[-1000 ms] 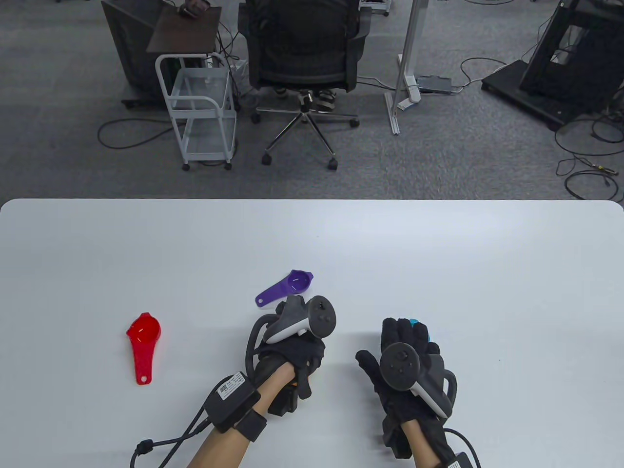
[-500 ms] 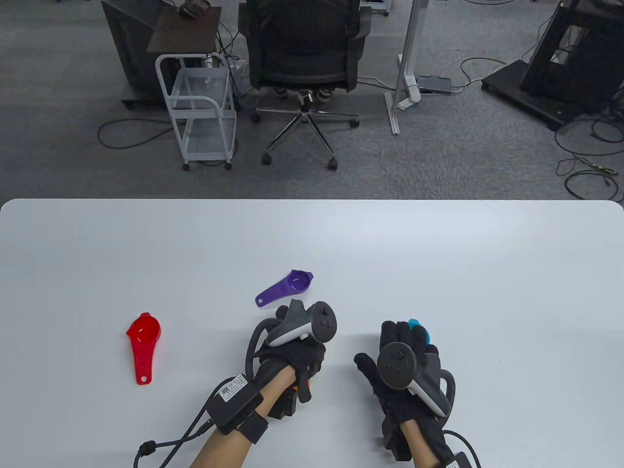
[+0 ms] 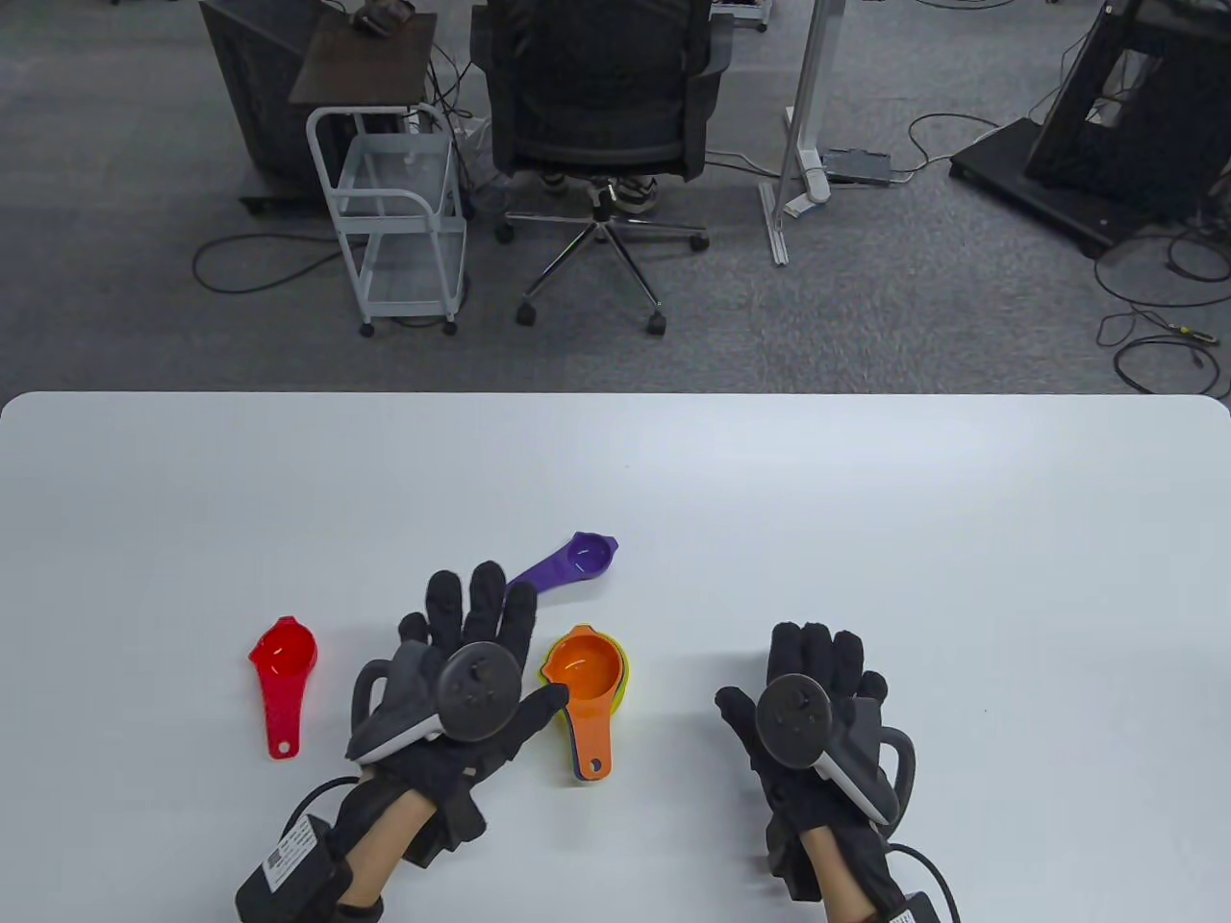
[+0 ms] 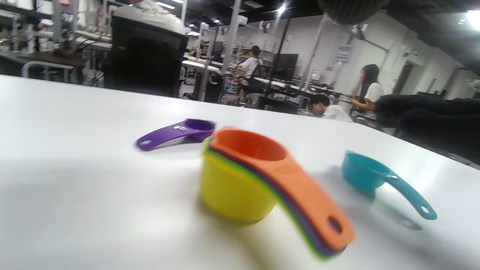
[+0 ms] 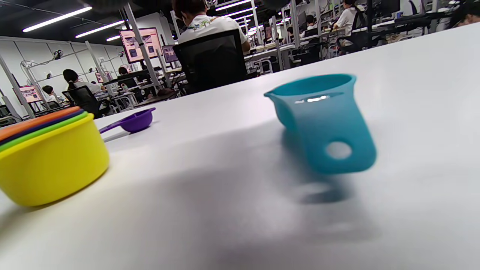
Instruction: Nest plastic measuring cups
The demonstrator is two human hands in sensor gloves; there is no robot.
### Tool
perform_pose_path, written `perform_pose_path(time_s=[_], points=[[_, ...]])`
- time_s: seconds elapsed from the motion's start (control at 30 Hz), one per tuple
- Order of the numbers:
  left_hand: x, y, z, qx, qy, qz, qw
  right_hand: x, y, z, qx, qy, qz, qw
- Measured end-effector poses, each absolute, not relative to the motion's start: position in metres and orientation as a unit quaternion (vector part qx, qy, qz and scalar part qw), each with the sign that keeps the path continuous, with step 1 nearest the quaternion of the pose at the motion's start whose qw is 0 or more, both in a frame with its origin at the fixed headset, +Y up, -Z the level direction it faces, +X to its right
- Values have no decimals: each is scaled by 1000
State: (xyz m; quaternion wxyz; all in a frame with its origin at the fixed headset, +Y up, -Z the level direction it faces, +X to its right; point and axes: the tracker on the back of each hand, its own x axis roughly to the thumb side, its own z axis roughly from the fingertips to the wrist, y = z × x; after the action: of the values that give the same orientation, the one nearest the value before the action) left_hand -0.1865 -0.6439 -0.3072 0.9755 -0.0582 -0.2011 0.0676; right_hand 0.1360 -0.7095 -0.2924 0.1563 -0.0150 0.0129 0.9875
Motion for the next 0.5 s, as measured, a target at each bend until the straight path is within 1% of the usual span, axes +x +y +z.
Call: perform_pose_path(time_s=[0.13, 0.2, 0.27, 0.37, 0.43, 0.5], points=[[-220, -654, -300, -11, -170, 18, 985, 142, -715, -298, -35, 17, 989, 141], [-235, -665, -301, 3, -159, 29, 987, 145, -720, -306, -50, 18, 992, 118], [-244, -674, -304, -33, -139, 44, 989, 148, -727, -316, -70, 28, 994, 83], [-250, -682, -307, -36, -129, 34, 990, 149, -735, -331, -84, 57, 994, 36], [-253, -686, -308, -53, -122, 19, 991, 145, -741, -341, -91, 89, 992, 13], [-253, -688, -308, -57, -121, 27, 991, 140, -746, -345, -99, 116, 988, -2]])
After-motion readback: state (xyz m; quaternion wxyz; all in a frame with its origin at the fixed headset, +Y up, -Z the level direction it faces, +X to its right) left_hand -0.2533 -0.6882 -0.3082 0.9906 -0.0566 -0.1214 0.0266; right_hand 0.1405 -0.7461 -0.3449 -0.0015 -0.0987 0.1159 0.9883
